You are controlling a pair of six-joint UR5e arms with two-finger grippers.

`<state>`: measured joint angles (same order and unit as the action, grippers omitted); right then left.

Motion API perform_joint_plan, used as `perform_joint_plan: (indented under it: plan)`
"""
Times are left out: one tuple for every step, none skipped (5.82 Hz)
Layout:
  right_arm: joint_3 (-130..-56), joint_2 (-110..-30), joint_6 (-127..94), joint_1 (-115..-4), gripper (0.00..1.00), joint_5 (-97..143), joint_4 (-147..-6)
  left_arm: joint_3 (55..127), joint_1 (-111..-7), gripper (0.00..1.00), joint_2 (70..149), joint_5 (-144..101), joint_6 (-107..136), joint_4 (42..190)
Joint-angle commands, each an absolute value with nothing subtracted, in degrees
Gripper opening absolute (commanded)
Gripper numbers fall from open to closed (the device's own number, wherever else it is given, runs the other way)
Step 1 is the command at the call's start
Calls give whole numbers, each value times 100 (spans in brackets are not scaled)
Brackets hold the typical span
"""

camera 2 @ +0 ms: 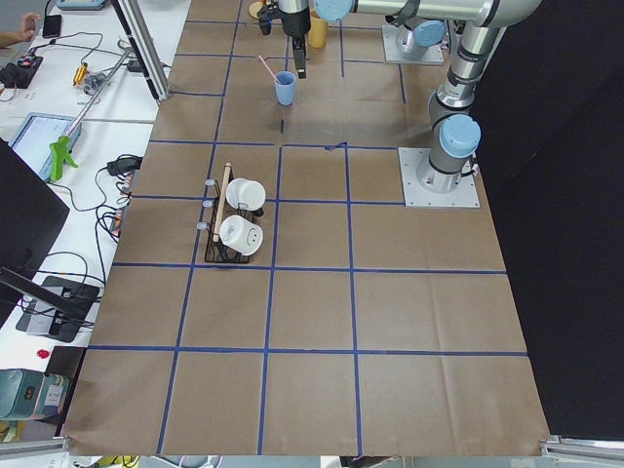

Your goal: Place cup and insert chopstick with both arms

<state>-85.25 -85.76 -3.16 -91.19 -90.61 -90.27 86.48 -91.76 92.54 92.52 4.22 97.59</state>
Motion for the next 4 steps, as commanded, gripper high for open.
perform_joint_plan:
  plan:
    - [-8560, -8587, -263, -9140, 100, -9097, -9035, 8657, -9176, 99, 9255, 9255, 422, 9756]
    - [-8613, -8630, -272, -9132, 100, -9097, -9035, 8657, -9176, 99, 9264, 9255, 422, 9747]
    - [-8674, -8648, -299, -9132, 100, -9053, -9035, 8657, -9176, 99, 9255, 9255, 422, 9747]
    - [-8675, -8648, -299, -9132, 100, -9053, -9044, 8657, -9176, 99, 9264, 9246, 422, 9747]
